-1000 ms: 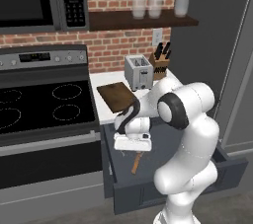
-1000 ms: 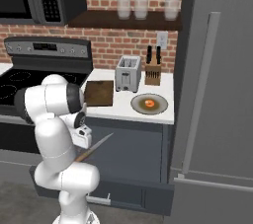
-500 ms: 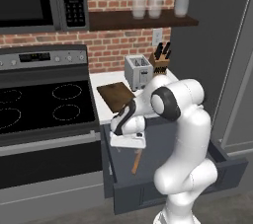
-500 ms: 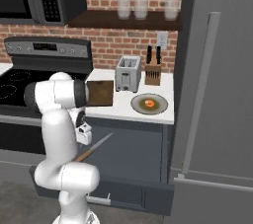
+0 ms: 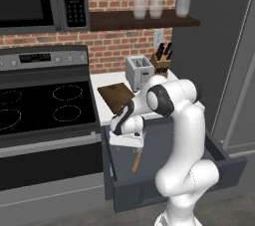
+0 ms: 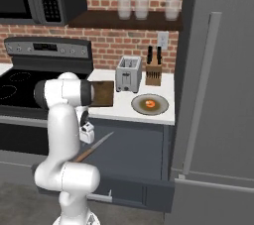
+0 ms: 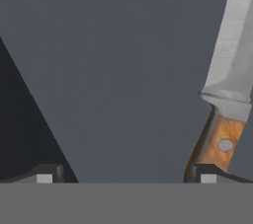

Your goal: Pick up the knife from the drawer and place it on the cutting board. Then place the meat from the plate to the cutting board.

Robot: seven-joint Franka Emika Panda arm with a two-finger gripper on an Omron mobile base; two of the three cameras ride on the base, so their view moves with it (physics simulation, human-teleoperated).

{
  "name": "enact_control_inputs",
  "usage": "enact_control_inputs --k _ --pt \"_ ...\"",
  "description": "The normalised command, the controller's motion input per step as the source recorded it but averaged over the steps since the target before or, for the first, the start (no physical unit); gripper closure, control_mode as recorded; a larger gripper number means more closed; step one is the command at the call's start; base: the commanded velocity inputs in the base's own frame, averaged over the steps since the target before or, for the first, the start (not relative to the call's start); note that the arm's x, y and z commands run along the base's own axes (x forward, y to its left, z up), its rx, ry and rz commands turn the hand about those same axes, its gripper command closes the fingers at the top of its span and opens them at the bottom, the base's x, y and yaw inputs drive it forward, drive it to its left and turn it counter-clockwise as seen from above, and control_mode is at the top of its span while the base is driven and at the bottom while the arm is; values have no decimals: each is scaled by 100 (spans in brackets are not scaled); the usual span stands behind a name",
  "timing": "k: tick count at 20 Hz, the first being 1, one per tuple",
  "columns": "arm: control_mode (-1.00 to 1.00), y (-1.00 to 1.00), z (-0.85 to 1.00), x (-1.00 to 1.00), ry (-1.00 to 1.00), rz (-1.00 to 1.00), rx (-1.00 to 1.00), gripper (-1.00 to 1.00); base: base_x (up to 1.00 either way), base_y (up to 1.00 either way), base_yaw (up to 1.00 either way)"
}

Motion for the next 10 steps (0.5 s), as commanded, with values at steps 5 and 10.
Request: enact_control_inputs --k 5,10 --pt "-100 -35 -29 -10 -5 -6 0 -100 0 0 0" --pt "-100 -50 -4 -42 -7 -10 1 -100 0 0 0"
